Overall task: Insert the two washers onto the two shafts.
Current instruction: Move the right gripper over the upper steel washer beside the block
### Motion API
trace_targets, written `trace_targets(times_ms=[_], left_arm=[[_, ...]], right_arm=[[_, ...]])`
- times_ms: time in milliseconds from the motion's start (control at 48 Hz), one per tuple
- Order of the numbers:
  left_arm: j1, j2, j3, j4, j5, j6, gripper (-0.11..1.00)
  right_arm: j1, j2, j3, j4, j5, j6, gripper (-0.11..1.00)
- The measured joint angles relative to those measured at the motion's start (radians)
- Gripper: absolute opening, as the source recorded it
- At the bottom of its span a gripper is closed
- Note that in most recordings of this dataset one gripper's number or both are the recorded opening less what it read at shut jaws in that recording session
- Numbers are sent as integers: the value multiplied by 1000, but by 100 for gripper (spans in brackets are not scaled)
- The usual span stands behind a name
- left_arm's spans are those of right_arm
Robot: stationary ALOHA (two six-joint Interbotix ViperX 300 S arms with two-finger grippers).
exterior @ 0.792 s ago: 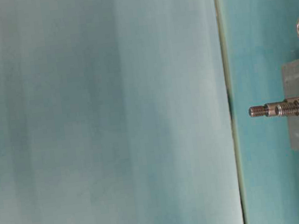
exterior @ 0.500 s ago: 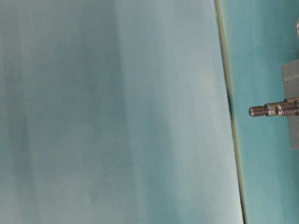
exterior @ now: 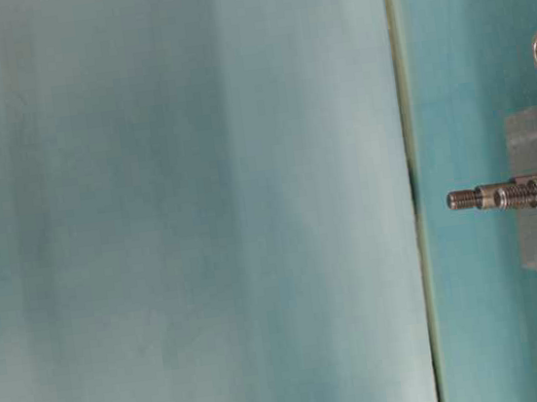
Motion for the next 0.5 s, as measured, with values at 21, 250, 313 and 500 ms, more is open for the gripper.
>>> trace_targets(times_ms=[21, 250, 313, 500], left_arm=[[0, 9, 0, 2, 5, 2, 0], [-3, 83, -11, 5, 117, 5, 0], [-5, 100, -17, 6, 126, 5, 0], [-5, 146, -26, 8, 129, 5, 0]], right_arm=[[-2, 18, -8, 0, 8, 0, 1], [-14, 198, -89, -44, 40, -2, 1], [-21, 232, -106, -52, 52, 0, 1], [-35, 350, -173, -54, 103, 0, 5]])
